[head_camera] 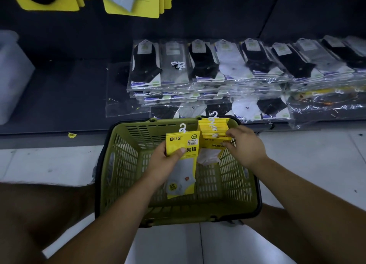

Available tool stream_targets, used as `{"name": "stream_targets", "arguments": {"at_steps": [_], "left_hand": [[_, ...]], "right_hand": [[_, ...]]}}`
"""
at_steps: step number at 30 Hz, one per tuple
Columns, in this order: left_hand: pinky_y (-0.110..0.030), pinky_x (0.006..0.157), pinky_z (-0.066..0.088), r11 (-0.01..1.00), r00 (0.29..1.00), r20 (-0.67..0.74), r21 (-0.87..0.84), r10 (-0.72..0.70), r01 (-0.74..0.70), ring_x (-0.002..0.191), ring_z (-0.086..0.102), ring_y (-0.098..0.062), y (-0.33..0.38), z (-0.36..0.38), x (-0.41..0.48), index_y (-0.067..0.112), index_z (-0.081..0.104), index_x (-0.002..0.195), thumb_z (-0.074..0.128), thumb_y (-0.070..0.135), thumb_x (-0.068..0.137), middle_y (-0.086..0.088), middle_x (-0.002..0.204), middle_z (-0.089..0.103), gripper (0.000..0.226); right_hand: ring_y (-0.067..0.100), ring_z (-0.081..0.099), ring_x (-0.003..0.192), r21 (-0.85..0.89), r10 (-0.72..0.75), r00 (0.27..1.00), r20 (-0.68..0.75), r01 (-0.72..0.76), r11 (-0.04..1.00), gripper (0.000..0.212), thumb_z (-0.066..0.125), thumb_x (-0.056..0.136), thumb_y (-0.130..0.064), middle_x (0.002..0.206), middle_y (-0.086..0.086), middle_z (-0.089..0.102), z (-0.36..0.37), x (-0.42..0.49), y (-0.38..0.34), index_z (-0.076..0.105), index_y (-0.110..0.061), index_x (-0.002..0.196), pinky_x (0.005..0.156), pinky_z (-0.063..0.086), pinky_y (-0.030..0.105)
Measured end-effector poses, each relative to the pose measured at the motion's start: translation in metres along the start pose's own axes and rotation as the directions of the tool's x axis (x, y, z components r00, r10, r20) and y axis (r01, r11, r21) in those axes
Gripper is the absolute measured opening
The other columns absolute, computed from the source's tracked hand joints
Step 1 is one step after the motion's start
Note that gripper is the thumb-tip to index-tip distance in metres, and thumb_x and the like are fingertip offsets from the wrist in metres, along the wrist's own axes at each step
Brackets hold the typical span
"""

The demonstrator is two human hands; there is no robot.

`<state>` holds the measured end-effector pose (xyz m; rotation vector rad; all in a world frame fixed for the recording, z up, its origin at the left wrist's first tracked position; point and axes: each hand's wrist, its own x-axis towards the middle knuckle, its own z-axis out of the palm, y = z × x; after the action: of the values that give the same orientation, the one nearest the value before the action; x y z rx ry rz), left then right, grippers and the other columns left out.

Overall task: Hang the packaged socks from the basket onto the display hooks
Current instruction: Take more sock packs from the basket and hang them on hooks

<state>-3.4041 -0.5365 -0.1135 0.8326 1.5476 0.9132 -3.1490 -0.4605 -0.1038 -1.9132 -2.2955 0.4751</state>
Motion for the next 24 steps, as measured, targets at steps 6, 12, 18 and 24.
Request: {"name": "stream_targets", "arguments": {"at_steps": [6, 12, 18, 24], "left_hand": [[-0.029, 0.086, 0.053, 1.000, 1.000, -0.016, -0.007, -0.012, 0.012, 0.107, 0.071, -0.012, 0.0009, 0.0023, -0.0002, 0.027, 0.070, 0.119, 0.074, 0.023, 0.099, 0.004, 0.117, 0.078, 0.021], [-0.035, 0.093, 0.055, 1.000, 1.000, -0.022, 0.013, -0.011, 0.011, 0.111, 0.072, -0.017, -0.0015, 0.0032, -0.0001, 0.031, 0.069, 0.115, 0.076, 0.023, 0.098, 0.002, 0.119, 0.078, 0.020], [-0.033, 0.089, 0.054, 0.999, 1.000, -0.022, 0.047, -0.022, 0.023, 0.109, 0.071, -0.013, -0.0023, 0.0037, 0.0000, 0.036, 0.067, 0.110, 0.075, 0.026, 0.099, 0.008, 0.114, 0.077, 0.017], [-0.022, 0.076, 0.049, 0.998, 0.999, -0.021, 0.054, -0.029, 0.030, 0.101, 0.069, -0.003, -0.0010, 0.0051, -0.0009, 0.037, 0.066, 0.111, 0.075, 0.028, 0.099, 0.015, 0.108, 0.075, 0.017]], "right_hand": [[0.029, 0.055, 0.112, 0.009, -0.011, 0.999, -0.031, 0.011, 1.000, 0.038, 0.071, 0.089, -0.030, 0.117, 0.006, 0.060, 0.0030, -0.0018, -0.0028, 0.062, -0.018, 0.124, 0.080, 0.052, 0.040], [0.028, 0.055, 0.108, 0.001, -0.011, 0.997, -0.072, 0.012, 1.000, 0.030, 0.071, 0.090, -0.030, 0.113, 0.006, 0.058, 0.0032, -0.0010, -0.0034, 0.063, -0.016, 0.115, 0.073, 0.053, 0.039], [0.029, 0.056, 0.109, -0.026, -0.028, 0.997, -0.068, 0.027, 0.999, 0.031, 0.070, 0.091, -0.029, 0.114, 0.007, 0.057, 0.0024, -0.0018, -0.0059, 0.066, -0.017, 0.119, 0.076, 0.052, 0.039], [0.030, 0.055, 0.110, -0.036, -0.018, 0.998, -0.056, 0.016, 0.999, 0.030, 0.069, 0.091, -0.028, 0.115, 0.009, 0.056, 0.0027, -0.0023, -0.0077, 0.066, -0.016, 0.118, 0.078, 0.052, 0.040]]}}
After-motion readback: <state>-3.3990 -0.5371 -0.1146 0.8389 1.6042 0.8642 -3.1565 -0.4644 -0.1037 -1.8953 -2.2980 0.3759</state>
